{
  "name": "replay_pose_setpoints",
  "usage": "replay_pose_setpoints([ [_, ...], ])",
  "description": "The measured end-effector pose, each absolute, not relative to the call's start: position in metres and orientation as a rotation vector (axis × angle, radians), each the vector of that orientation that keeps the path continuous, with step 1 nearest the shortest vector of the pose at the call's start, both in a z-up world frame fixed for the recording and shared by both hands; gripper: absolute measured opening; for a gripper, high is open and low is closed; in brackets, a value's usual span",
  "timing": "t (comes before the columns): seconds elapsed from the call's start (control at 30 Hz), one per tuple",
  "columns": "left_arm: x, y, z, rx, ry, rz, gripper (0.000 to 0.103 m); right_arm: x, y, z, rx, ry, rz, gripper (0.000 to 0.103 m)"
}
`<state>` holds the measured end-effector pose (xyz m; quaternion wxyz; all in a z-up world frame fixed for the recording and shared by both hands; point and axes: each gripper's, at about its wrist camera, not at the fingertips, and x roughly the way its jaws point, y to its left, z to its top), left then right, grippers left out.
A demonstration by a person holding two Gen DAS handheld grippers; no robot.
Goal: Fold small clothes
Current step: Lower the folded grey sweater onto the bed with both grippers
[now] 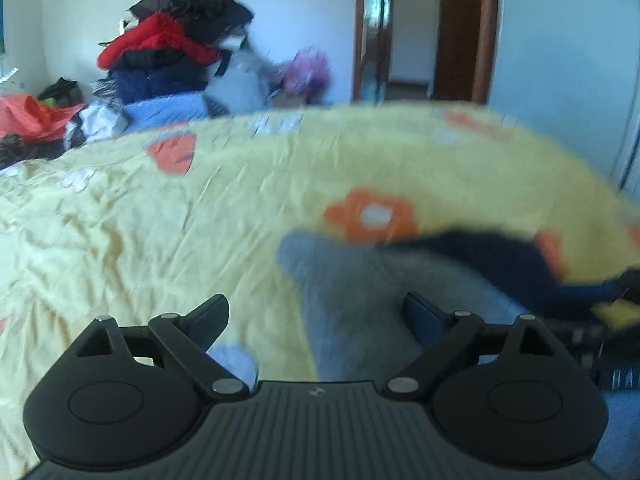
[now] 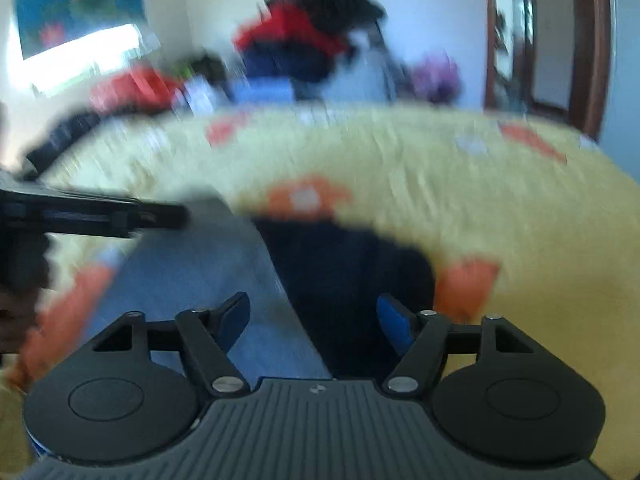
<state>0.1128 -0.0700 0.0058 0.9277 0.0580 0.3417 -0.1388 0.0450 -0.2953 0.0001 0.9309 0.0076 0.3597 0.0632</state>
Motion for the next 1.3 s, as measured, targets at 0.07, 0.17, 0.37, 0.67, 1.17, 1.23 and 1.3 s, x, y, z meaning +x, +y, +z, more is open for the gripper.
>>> replay_pose_setpoints([
  [0.07,0.107,-0.061,0.008,0.019,0.742,-0.266,0.095,0.042,-0.298,0.000,0.063,0.744,0.050,0.079],
  [0.17,0.084,-0.061,0.021,0.013,0.730,-0.259,0.095,0.010,-0.289,0.014,0.050,0.679,-0.027,0.088],
  [0.37,0.035,-0.085,0.025,0.048,0.738,-0.284,0.095,-0.010,-0.284,-0.010,0.017,0.762,-0.041,0.102],
  [0.67,-0.008,-0.098,0.009,0.022,0.791,-0.288,0.095,-0.051,-0.281,-0.014,0.077,0.758,-0.068,0.102],
  [1.17,-0.049,-0.082,-0.005,-0.026,0.818,-0.231,0.095,-0.099,-0.265,-0.015,0.034,0.754,-0.072,0.102],
  [1.23,-0.052,-0.081,-0.006,-0.026,0.823,-0.230,0.095,-0.103,-0.264,-0.016,0.027,0.754,-0.069,0.102],
  [1.3,-0.055,-0.077,-0.007,-0.035,0.828,-0.233,0.095,-0.108,-0.265,-0.016,0.030,0.753,-0.061,0.102],
])
